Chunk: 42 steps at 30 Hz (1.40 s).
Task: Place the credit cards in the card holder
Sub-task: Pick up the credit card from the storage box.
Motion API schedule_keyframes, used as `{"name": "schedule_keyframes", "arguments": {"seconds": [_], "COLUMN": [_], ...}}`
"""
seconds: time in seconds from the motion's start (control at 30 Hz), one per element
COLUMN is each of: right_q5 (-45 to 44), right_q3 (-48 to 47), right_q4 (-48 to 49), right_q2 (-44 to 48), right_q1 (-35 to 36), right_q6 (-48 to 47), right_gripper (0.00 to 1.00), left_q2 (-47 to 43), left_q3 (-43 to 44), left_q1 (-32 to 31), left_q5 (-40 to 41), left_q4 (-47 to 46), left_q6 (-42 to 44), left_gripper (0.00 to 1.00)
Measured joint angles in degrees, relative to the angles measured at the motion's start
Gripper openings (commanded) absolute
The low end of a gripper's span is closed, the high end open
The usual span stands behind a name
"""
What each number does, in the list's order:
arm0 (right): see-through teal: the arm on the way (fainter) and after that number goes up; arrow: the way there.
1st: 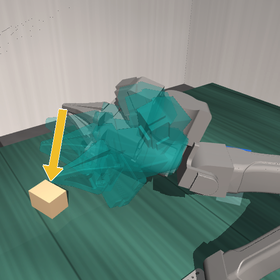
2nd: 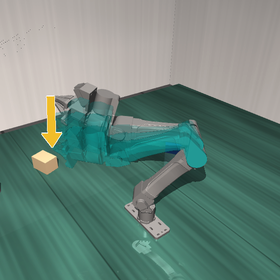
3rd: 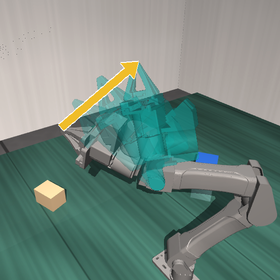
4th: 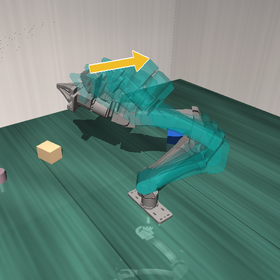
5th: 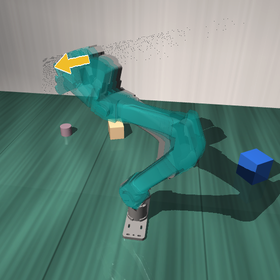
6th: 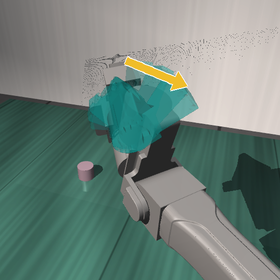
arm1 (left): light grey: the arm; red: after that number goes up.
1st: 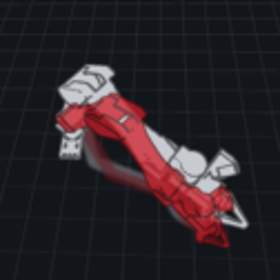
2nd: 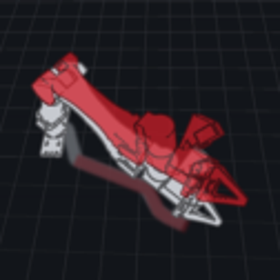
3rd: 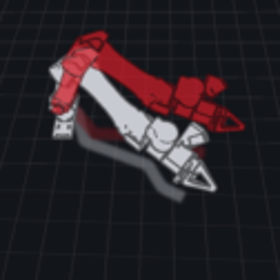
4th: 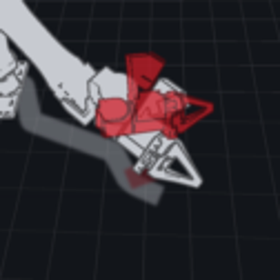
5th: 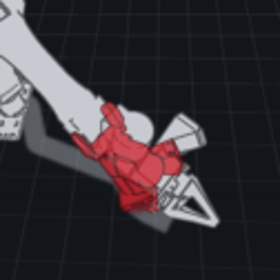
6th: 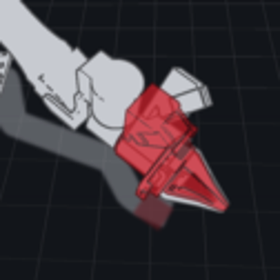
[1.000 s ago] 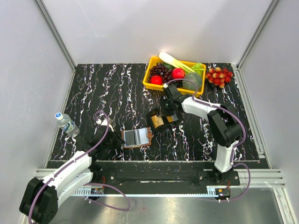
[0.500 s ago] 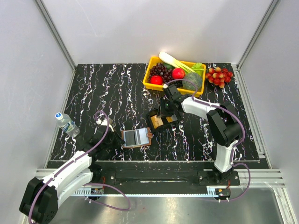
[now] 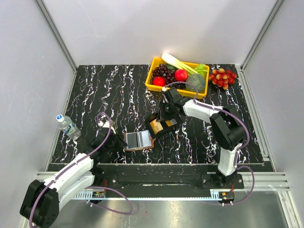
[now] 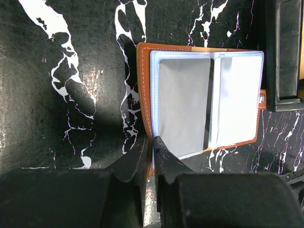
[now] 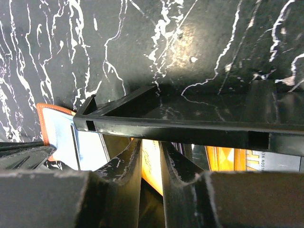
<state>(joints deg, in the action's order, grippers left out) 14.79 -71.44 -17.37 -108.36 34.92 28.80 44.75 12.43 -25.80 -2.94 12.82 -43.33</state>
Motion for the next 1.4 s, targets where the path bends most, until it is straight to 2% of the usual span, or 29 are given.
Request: {"name": "schedule_keyframes", "arguments": {"seconds": [0.27,0.43,0.77,1.03,1.3,1.4], "right_q5": [1.5,4.0,7.2,3.8,0.6,0.2], "right_q3": [0.0,0.0,-0.5,-2.5,-3.6,-3.8], "right_q4": [0.1,0.4,-0.1,-3.7,-6.1,-6.6], "right_q2": [0.8,1.7,1.8,1.1,0.2,0.2], "right_q1": [0.9,1.3,4.1,6.5,8.4,8.5], "right_q6": [0.2,0.2,-1.2,-3.0,-4.2,-4.2], "right_gripper": [0.16,0.16,0.23,0.32,0.31,0.34], "left_q2": [0.0,0.0,0.4,0.4,0.4,0.4], "left_q3": [0.0,0.0,0.0,0.0,0.0,0.0], "left_q1": [0.0,0.0,0.0,0.0,0.0,0.0], "left_q5": [-0.1,-0.1,-0.1,-0.1,-0.2,-0.2], "left_q4": [0.0,0.0,-0.1,-0.2,-0.2,-0.2], "left_q6": [0.1,0.3,0.3,0.3,0.3,0.3], "left_gripper": [0.12,0.12,0.12,0.12,0.12,0.12]}}
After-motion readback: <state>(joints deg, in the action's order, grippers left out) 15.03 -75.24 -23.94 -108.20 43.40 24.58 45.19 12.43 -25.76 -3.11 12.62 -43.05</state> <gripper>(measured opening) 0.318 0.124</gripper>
